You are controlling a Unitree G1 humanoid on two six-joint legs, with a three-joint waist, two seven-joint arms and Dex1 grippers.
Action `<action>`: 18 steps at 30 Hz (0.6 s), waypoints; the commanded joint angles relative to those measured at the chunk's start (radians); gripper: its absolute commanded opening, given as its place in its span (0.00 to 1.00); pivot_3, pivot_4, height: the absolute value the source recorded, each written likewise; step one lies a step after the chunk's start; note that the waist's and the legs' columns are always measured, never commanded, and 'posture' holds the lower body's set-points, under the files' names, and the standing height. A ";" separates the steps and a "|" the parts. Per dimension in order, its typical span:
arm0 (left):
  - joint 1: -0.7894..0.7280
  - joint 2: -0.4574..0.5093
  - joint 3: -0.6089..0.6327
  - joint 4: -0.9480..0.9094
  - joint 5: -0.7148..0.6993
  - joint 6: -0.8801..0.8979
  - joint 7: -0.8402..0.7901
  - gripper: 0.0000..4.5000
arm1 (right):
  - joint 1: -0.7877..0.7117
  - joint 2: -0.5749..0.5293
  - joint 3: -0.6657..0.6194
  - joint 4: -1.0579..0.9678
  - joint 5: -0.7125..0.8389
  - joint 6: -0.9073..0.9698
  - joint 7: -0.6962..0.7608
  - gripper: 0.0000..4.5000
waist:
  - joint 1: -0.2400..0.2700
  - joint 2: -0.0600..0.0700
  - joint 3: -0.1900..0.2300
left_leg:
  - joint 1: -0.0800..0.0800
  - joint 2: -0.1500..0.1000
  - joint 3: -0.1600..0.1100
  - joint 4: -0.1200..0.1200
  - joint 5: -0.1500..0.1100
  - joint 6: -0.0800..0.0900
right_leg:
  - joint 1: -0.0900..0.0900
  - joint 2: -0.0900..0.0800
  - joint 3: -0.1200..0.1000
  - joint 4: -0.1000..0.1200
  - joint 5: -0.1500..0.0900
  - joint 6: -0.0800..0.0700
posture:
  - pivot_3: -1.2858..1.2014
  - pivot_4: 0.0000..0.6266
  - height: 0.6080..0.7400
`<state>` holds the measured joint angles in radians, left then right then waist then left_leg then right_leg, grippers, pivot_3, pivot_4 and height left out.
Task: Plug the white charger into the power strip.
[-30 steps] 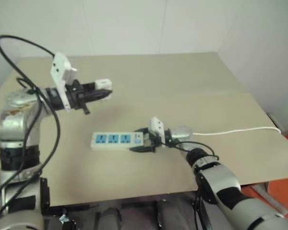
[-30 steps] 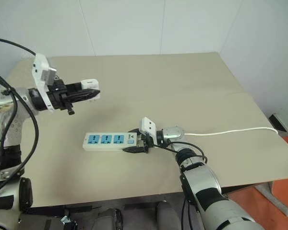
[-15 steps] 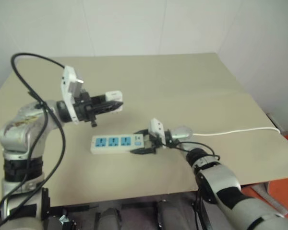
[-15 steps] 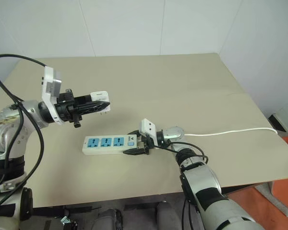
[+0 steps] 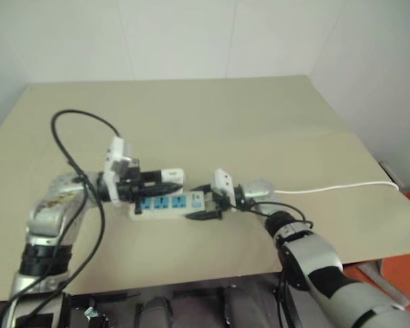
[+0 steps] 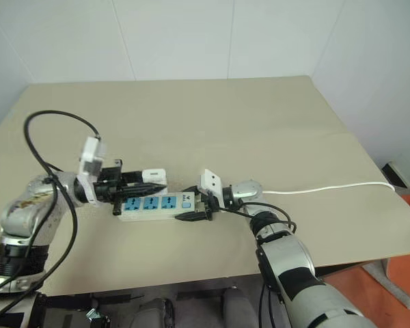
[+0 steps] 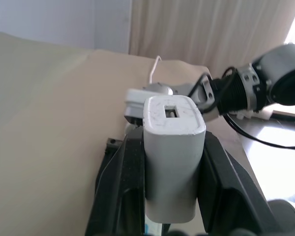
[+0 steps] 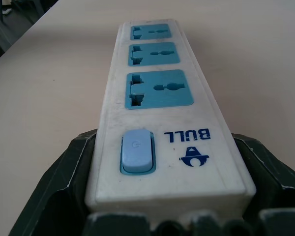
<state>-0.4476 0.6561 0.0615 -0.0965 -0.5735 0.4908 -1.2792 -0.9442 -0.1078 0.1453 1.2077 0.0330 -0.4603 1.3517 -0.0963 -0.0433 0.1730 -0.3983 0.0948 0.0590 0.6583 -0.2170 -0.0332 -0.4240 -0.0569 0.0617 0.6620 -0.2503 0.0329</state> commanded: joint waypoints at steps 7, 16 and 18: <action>0.006 -0.007 -0.059 0.080 0.054 -0.117 -0.049 0.22 | 0.013 0.004 0.037 0.013 -0.056 -0.007 0.024 0.76 | 0.000 0.000 0.000 | 0.000 0.000 0.000 0.000 0.000 0.000 | 0.000 0.000 0.000 0.000 0.000 0.000 | 0.52 0.24 1.00; 0.021 -0.031 -0.077 0.155 0.096 -0.209 -0.055 0.22 | 0.016 0.003 0.037 0.010 -0.055 -0.005 0.025 0.76 | 0.000 0.000 0.000 | 0.000 0.000 0.000 0.000 0.000 0.000 | 0.000 0.000 0.000 0.000 0.000 0.000 | 0.52 0.24 1.00; 0.018 -0.046 -0.076 0.171 0.104 -0.227 -0.042 0.22 | 0.017 0.002 0.036 0.010 -0.055 -0.004 0.026 0.76 | 0.000 0.000 0.000 | 0.000 0.000 0.000 0.000 0.000 0.000 | 0.000 0.000 0.000 0.000 0.000 0.000 | 0.52 0.24 1.00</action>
<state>-0.4253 0.6183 -0.0207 0.0742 -0.4720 0.2960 -1.3308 -0.9441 -0.1080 0.1453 1.2063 0.0307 -0.4615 1.3516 -0.0958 -0.0433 0.1729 -0.3983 0.0948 0.0590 0.6583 -0.2171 -0.0330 -0.4240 -0.0568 0.0618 0.6621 -0.2504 0.0330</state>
